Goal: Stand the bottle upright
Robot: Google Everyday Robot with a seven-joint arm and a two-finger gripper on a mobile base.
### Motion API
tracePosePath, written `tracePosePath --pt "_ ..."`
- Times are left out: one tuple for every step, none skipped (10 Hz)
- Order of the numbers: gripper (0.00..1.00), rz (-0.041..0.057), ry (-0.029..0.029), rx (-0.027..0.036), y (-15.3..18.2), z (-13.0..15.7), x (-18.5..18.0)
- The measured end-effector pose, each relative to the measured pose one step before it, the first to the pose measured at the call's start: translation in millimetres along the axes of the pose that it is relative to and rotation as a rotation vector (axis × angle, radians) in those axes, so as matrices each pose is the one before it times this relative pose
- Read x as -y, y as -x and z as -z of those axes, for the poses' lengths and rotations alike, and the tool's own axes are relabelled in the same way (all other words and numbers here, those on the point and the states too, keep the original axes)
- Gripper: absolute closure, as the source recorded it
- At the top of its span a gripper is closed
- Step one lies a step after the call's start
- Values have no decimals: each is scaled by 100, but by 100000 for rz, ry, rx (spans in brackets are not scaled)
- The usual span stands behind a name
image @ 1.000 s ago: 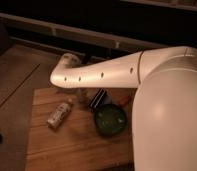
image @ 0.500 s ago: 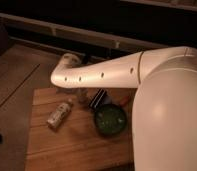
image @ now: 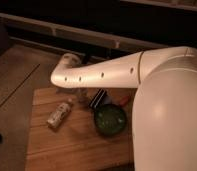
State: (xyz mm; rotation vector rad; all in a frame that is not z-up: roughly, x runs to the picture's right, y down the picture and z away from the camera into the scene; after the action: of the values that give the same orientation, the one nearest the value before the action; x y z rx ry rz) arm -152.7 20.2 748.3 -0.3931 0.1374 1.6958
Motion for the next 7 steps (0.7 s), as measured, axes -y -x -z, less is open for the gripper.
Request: tracePosePath --pt "35 -5 -5 -4 1 0 1" --pt "35 -44 -91 -30 8 -11 24" --pt "35 -21 -46 -96 -27 -54 19" --pt "35 -16 -33 -38 -8 -22 15" --pt "35 1 -17 -15 -5 -8 7" --pt "35 -18 -12 15 9 4 12" --pt "35 -275 319 -317 -31 -255 -27"
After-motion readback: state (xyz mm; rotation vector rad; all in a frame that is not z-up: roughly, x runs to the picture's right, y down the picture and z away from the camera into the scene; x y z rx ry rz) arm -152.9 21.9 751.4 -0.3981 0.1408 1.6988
